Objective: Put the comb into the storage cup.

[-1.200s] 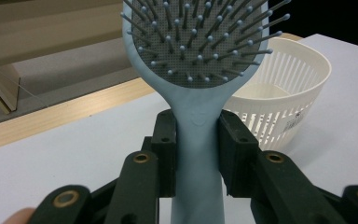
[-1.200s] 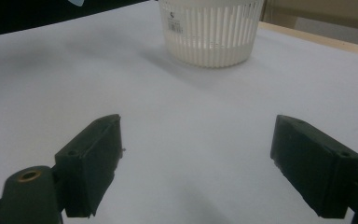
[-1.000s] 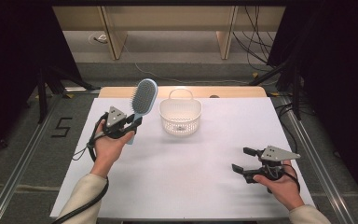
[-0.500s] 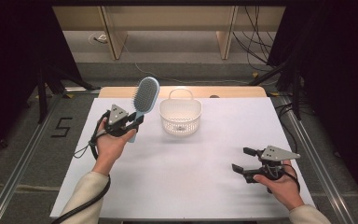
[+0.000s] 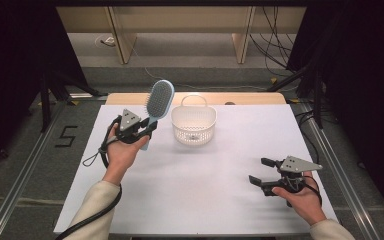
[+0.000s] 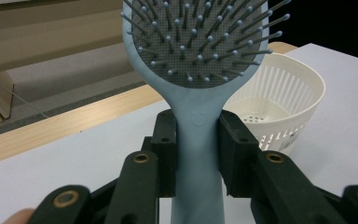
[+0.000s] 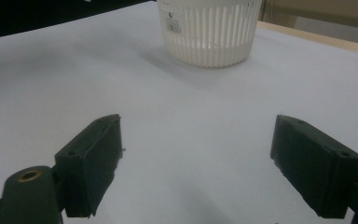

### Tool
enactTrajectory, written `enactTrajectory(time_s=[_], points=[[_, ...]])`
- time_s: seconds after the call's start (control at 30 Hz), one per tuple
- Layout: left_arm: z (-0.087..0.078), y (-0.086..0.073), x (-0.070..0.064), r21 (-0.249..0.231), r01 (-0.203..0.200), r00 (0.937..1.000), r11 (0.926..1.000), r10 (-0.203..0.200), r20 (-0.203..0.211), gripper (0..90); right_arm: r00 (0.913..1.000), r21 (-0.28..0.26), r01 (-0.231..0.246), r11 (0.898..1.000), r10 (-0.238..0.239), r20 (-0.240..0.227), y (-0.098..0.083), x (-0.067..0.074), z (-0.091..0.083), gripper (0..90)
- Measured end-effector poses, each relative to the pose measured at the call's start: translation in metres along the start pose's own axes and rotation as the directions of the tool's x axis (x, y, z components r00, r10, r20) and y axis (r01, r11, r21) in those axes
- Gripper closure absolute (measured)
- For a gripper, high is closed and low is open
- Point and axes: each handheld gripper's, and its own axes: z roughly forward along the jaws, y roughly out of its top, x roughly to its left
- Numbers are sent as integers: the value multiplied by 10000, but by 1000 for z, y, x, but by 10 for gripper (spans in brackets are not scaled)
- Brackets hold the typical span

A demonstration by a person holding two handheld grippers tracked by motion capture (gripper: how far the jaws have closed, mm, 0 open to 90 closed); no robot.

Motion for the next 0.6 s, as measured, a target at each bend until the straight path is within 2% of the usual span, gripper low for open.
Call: enactTrajectory(time_s=[0.6], points=[[5, 4, -1, -52, -13, 10000, 10000, 14, 40, 699, 10000, 4, -11, 10000, 11, 7, 0, 0, 0, 174]])
